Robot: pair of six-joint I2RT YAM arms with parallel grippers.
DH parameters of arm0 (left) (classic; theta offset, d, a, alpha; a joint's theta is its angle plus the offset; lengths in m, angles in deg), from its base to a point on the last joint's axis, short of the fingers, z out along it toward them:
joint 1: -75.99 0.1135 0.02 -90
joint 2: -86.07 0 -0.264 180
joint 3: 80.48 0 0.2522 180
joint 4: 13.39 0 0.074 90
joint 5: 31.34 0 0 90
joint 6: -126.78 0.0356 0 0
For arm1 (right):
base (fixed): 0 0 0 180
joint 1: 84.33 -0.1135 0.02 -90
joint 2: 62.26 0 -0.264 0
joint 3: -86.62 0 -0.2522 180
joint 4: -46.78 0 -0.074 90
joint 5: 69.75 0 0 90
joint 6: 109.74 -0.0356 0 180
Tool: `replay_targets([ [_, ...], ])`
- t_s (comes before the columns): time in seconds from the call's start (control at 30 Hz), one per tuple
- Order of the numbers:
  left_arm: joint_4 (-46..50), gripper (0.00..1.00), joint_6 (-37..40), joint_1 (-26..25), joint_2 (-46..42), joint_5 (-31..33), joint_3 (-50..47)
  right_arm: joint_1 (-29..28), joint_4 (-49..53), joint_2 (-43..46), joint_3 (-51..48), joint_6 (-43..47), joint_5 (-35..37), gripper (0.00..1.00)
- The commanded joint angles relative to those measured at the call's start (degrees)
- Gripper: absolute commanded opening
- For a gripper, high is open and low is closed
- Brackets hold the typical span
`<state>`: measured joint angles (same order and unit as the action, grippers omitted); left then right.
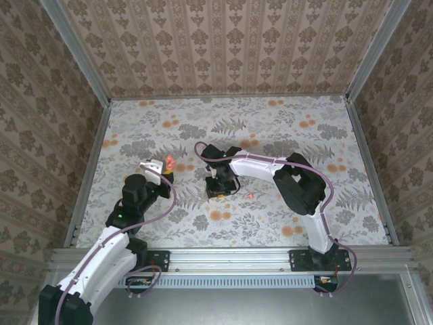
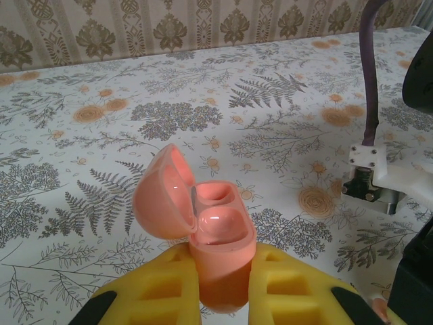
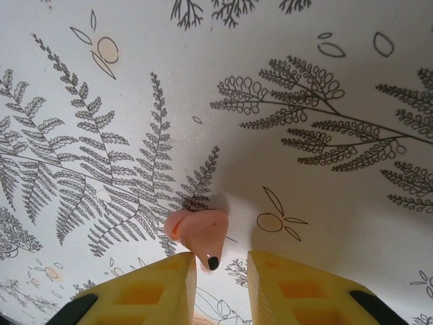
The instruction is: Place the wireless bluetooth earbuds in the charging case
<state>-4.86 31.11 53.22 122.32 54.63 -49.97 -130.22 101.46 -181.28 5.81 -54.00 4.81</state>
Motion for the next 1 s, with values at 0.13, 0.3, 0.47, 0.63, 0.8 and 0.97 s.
replay_targets([
  [0.13, 1.0, 0.05, -0.7, 0.4, -0.8, -0.2, 0.9, 1.0, 0.1, 0.8, -2.2, 0.5, 1.5, 0.27],
  [0.3, 1.2, 0.05, -0.7, 0.4, -0.8, -0.3, 1.0, 2.2, -3.0, 3.1, -5.3, -0.1, 1.2, 0.22],
  [0.47, 1.4, 0.05, -0.8, 0.4, -0.9, -0.3, 1.0, 3.3, -6.5, 4.8, -8.3, -0.5, -0.9, 0.18],
  [0.63, 1.7, 0.05, -0.9, 0.4, -0.9, -0.3, 1.1, 4.5, -9.1, 6.4, -11.1, -1.5, -2.8, 0.17],
  [0.8, 1.8, 0.05, -0.9, 0.6, -0.9, -0.3, 1.2, 5.5, -7.7, 8.1, -12.1, -1.1, -1.0, 0.25],
  [0.97, 2.2, 0.05, -1.0, 0.5, -0.9, -0.2, 1.5, 6.9, -5.9, 10.3, -12.5, 0.0, 0.8, 0.26],
])
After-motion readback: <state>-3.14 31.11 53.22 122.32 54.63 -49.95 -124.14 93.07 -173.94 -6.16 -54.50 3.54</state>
